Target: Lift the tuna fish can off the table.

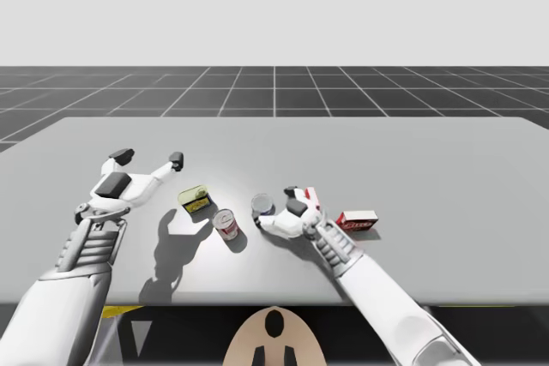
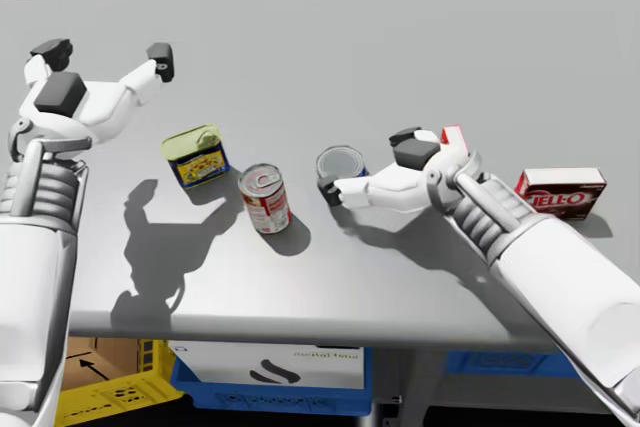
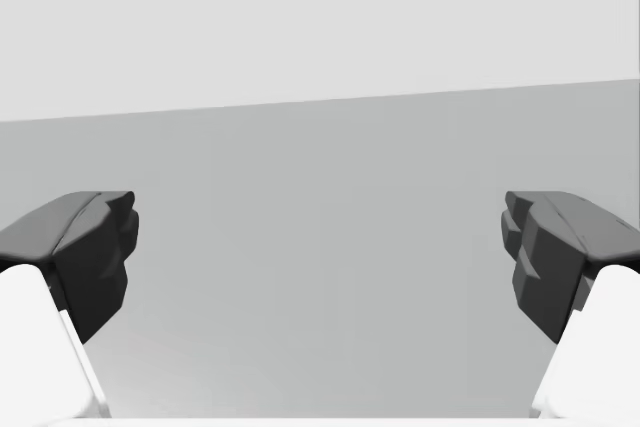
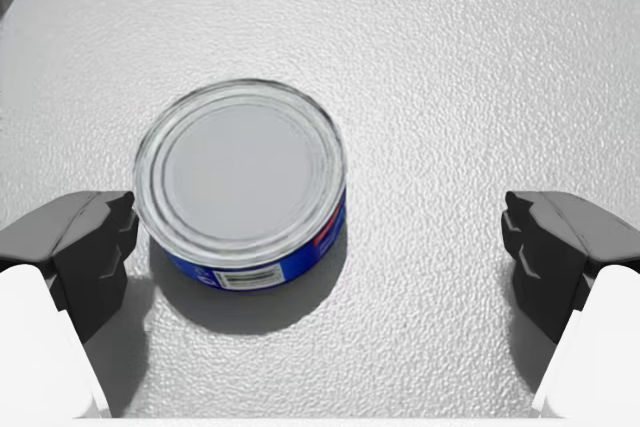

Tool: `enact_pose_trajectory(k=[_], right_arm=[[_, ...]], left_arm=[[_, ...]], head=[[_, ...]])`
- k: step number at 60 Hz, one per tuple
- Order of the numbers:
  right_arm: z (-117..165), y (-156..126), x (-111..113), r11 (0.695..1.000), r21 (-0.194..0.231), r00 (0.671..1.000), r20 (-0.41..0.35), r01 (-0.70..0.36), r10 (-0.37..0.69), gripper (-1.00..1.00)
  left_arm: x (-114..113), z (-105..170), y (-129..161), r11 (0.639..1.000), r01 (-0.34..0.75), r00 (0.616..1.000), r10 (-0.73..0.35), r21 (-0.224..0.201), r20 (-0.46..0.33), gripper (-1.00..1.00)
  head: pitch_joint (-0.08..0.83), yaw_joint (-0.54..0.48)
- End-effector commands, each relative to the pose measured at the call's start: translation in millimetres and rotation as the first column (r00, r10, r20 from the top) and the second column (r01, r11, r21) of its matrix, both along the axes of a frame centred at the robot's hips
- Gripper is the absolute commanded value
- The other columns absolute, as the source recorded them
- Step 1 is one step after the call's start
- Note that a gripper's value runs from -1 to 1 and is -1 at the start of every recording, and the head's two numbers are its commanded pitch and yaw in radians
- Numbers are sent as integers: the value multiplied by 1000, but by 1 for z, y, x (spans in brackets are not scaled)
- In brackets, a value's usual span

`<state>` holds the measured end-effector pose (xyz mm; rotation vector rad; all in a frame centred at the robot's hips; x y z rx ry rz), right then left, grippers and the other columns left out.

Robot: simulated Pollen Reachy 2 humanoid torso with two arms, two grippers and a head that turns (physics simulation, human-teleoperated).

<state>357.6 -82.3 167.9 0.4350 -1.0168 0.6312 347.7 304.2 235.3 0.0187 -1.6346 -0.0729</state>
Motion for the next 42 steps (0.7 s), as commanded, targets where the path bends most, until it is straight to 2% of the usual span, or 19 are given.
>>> enact_pose_trajectory(k=[1,24,42], right_arm=[[-3,77,-16,979,183,993,-68,-87,101,-1000],[-7,110,-9,974,185,987,-68,-131,145,-1000],[-15,128,-9,963,206,976,-93,-174,196,-1000]], left_arm=[[0,0,-1,1000,1,1000,-1,1,-1,-1000],[0,0,-1,1000,5,1000,-5,3,-1,-1000],[0,-1,-2,1000,5,1000,-5,9,-3,-1000]], head=[[713,103],[718,111],[717,115]])
